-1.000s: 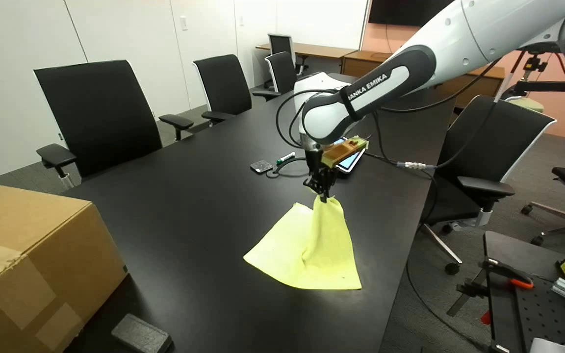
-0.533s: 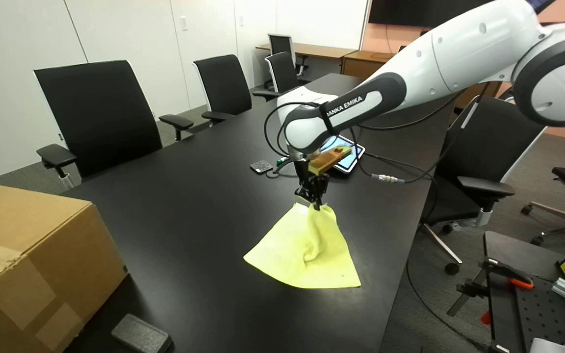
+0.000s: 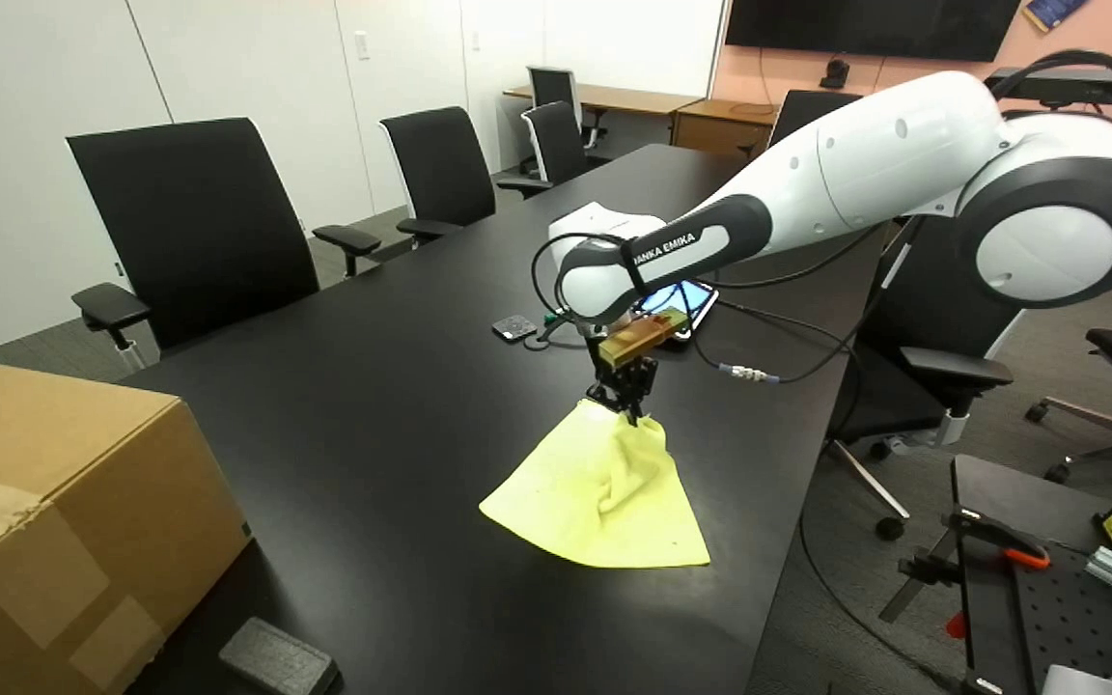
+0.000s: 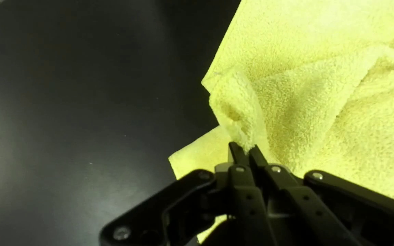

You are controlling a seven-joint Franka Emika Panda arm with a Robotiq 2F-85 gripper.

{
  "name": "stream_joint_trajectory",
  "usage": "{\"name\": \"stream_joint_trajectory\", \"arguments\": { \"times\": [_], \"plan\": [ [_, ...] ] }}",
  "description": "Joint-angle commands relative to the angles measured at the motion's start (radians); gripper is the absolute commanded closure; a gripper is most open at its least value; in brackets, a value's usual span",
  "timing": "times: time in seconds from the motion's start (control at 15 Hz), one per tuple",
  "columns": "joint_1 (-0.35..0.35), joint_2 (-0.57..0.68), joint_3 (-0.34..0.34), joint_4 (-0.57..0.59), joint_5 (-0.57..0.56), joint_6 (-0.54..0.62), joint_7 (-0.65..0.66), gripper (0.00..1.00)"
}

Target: Fold the towel in half

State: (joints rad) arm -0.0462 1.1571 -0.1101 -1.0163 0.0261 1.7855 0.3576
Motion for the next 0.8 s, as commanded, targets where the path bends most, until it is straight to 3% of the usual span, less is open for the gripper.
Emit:
{"name": "stream_joint_trajectory", "arguments": {
  "times": [0.0, 0.33, 0.6, 0.67, 0.73],
  "plan": [
    [-0.022, 0.06, -0.013, 0.104, 0.045, -0.029, 0.134, 0.96],
    [-0.038, 0.028, -0.001, 0.101, 0.095, 0.118, 0.249, 0.98],
    [-0.018, 0.075, -0.018, 0.187, 0.075, 0.17, 0.311, 0.97],
    [-0.014, 0.085, -0.018, 0.199, 0.067, 0.161, 0.308, 0.69],
    [-0.01, 0.092, -0.021, 0.208, 0.061, 0.157, 0.315, 0.69]
  ]
}}
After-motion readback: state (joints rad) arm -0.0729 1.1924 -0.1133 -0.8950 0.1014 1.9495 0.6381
